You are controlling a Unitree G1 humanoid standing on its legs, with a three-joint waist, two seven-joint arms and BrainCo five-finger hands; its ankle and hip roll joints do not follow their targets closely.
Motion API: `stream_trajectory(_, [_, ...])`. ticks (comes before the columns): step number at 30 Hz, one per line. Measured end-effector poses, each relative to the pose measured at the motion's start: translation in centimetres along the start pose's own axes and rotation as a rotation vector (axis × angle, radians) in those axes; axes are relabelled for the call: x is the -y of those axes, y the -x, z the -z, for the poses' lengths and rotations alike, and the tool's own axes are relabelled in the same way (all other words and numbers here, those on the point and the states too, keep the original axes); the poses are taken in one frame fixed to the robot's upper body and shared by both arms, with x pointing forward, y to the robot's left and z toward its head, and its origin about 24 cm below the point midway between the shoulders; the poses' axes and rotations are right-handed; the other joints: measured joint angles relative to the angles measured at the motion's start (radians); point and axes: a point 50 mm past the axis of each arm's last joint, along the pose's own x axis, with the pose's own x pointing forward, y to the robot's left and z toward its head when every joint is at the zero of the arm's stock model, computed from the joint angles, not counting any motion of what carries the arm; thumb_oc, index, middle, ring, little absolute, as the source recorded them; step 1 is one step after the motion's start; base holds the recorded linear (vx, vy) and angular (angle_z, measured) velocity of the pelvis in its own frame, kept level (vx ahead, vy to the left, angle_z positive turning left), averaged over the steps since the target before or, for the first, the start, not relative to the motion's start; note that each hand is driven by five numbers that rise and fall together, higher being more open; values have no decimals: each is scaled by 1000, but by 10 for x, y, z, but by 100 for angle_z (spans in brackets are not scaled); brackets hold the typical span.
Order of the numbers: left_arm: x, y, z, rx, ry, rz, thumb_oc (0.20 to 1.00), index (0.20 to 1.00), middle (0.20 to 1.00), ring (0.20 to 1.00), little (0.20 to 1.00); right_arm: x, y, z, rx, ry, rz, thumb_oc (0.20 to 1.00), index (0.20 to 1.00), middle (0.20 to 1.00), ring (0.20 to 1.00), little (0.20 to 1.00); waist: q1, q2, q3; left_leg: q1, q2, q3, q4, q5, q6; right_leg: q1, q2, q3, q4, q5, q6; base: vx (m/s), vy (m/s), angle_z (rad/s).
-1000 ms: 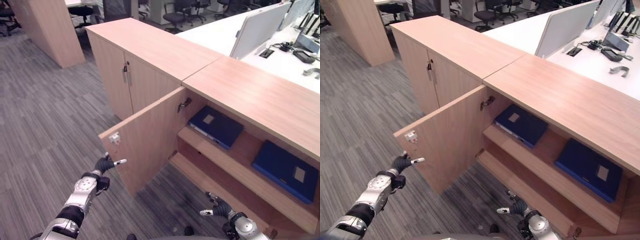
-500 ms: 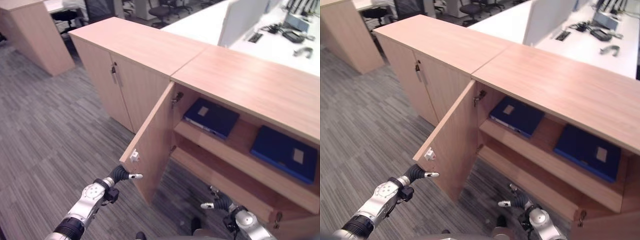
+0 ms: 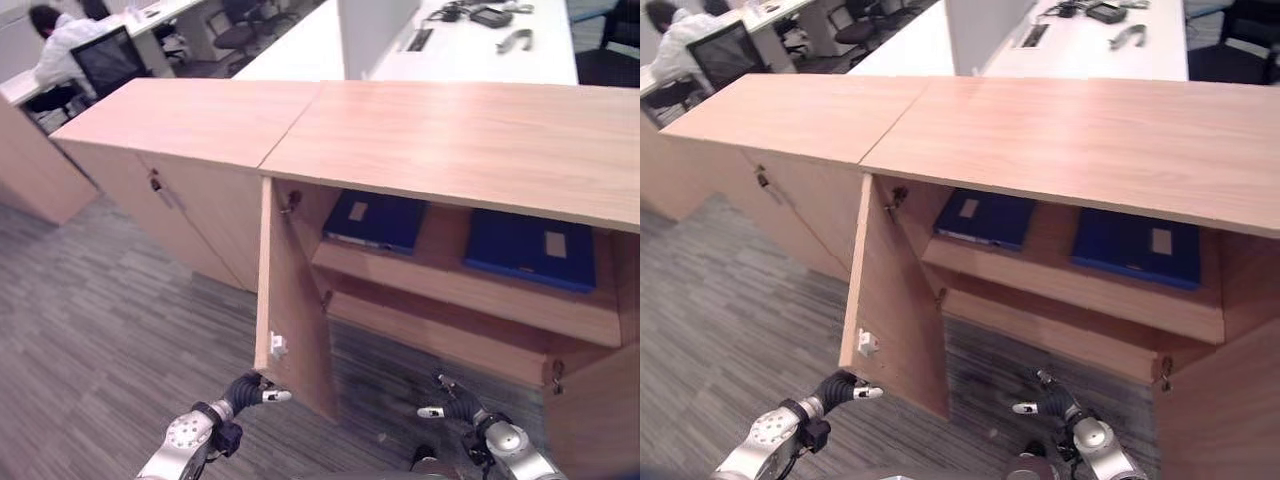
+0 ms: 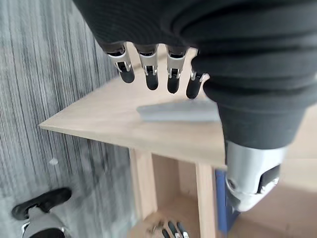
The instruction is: Put the empty folder in the office cabinet
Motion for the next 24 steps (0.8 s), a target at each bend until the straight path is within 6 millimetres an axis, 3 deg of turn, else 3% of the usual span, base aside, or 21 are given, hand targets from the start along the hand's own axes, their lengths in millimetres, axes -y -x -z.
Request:
stream_trajectory(5, [19,-17,-9,41,26,57,1000,1000,1000,1000,1000,10,3,10,-44,-11,51,1000,1000,1000,1000,1000,-41,39,-5,17,1,-3,31,2,-3,59,23,21,-105,42,-4,6,-91,-20])
stream_trajectory(8, [25,-21,-8,46,53,55,1000,1000,1000,1000,1000,12,0,4,-29,-9,61,1000,1000,1000,1000,1000,-42,38,0,17,5,6,79,17,-26,55,26,73,-118,45,-6,24,-103,-54])
stream_trajectory(10, [23,-22,-4,33,74,22,1000,1000,1000,1000,1000,10,-5,-4,-12,4,48,1000,1000,1000,1000,1000,-38,17,8,12,25,18,164,22,-42,60,27,133,-117,42,-21,54,-89,-89])
stream_trajectory(11, [19,-23,-4,31,80,-3,1000,1000,1000,1000,1000,6,-8,-7,-5,0,40,1000,1000,1000,1000,1000,-49,-17,21,-10,49,-5,277,35,-75,68,39,166,-114,32,-50,104,-72,-87])
stream_trajectory(13, [14,-24,-5,30,82,-38,1000,1000,1000,1000,1000,-1,-9,-9,-3,13,14,1000,1000,1000,1000,1000,-32,-52,19,-60,74,-76,370,16,-122,72,46,210,-119,24,-68,126,5,-67])
stream_trajectory(14, [13,-27,-9,38,74,-47,1000,1000,1000,1000,1000,0,-9,-6,-15,19,16,1000,1000,1000,1000,1000,-29,-70,20,-74,66,-146,340,-10,-146,74,53,228,-117,23,-82,155,33,-46])
stream_trajectory(15, [10,-31,-16,54,62,-56,1000,1000,1000,1000,1000,0,-10,-6,-23,21,13,1000,1000,1000,1000,1000,-17,-91,30,-74,48,-213,273,-24,-149,78,54,245,-114,25,-94,154,29,-40])
stream_trajectory(18, [6,-39,-28,80,39,-84,1000,1000,1000,1000,1000,-1,-14,-11,-15,29,10,1000,1000,1000,1000,1000,17,-141,42,-66,-20,-413,-23,-25,-139,77,52,308,-114,34,-88,141,4,-69])
stream_trajectory(19, [5,-44,-34,84,20,-91,1000,1000,1000,1000,1000,2,-17,-13,-24,27,17,1000,1000,1000,1000,1000,40,-150,45,-101,-36,-508,-63,-7,-118,82,63,359,-118,31,-83,76,6,-94])
stream_trajectory(21, [4,-47,-37,85,15,-105,1000,1000,1000,1000,1000,-3,-17,-13,-21,23,7,1000,1000,1000,1000,1000,33,-143,41,-154,-52,-570,-51,16,-114,92,73,401,-121,23,-62,89,59,-104])
stream_trajectory(22, [5,-48,-38,88,20,-106,1000,1000,1000,1000,1000,-3,-17,-13,-23,25,7,1000,1000,1000,1000,1000,31,-129,32,-168,-48,-552,-37,33,-102,94,84,417,-121,21,-51,131,110,-103])
stream_trajectory(23, [9,-51,-38,91,27,-102,1000,1000,1000,1000,1000,-5,-14,-6,-40,27,0,1000,1000,1000,1000,1000,18,-94,14,-175,-31,-516,-27,41,-70,100,103,432,-121,16,-33,152,116,-73])
stream_trajectory(24, [10,-52,-37,82,28,-108,1000,1000,1000,1000,1000,-10,-11,3,-72,13,-5,1000,1000,1000,1000,1000,11,-83,1,-169,-33,-494,-38,81,-49,114,102,451,-120,6,-10,158,114,-63])
